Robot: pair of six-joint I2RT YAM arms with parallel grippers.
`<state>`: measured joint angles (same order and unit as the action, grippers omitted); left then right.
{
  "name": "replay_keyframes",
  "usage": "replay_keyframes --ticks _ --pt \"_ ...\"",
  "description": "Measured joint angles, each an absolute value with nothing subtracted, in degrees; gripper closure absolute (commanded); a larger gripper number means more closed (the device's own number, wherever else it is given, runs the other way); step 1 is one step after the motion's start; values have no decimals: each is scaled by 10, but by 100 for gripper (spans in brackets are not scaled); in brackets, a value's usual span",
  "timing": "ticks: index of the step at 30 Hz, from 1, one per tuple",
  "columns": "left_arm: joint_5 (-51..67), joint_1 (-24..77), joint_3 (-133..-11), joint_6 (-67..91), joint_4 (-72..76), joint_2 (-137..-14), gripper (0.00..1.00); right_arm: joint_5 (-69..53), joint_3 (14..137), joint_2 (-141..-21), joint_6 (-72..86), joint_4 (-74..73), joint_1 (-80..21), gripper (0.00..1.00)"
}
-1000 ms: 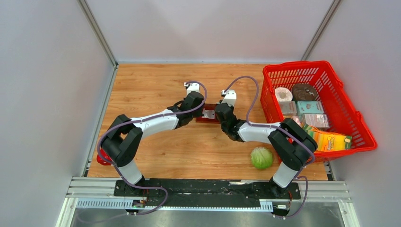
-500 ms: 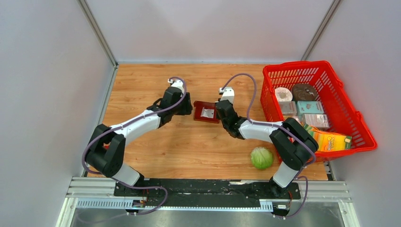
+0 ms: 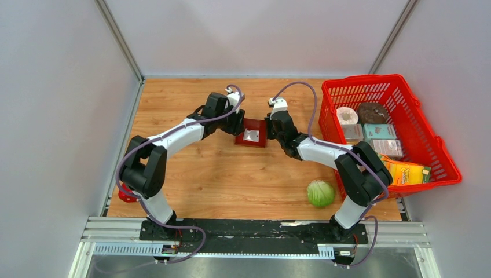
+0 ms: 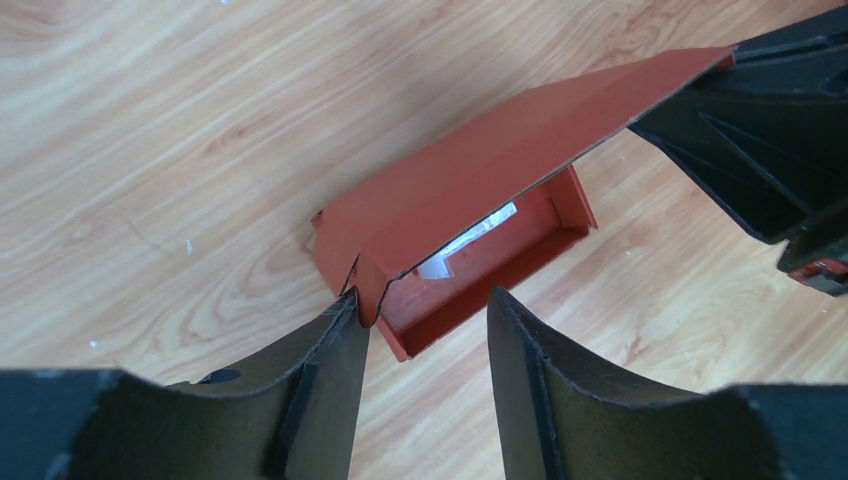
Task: Fold the paper box
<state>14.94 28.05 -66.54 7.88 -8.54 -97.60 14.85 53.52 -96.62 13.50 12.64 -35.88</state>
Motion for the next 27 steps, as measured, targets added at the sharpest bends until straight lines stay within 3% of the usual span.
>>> replay_keyframes --ticks 7,12,18,27 --pt "122 280 -702 40 -123 -991 51 117 541 -969 131 125 -354 100" --pt "107 276 -719 27 -154 -992 32 105 548 -973 124 112 -351 100" --pt "138 248 -707 19 -157 -984 29 87 553 -974 119 99 -345 100" --pt "223 232 -744 -4 -168 -1002 48 70 566 -974 119 92 -342 100"
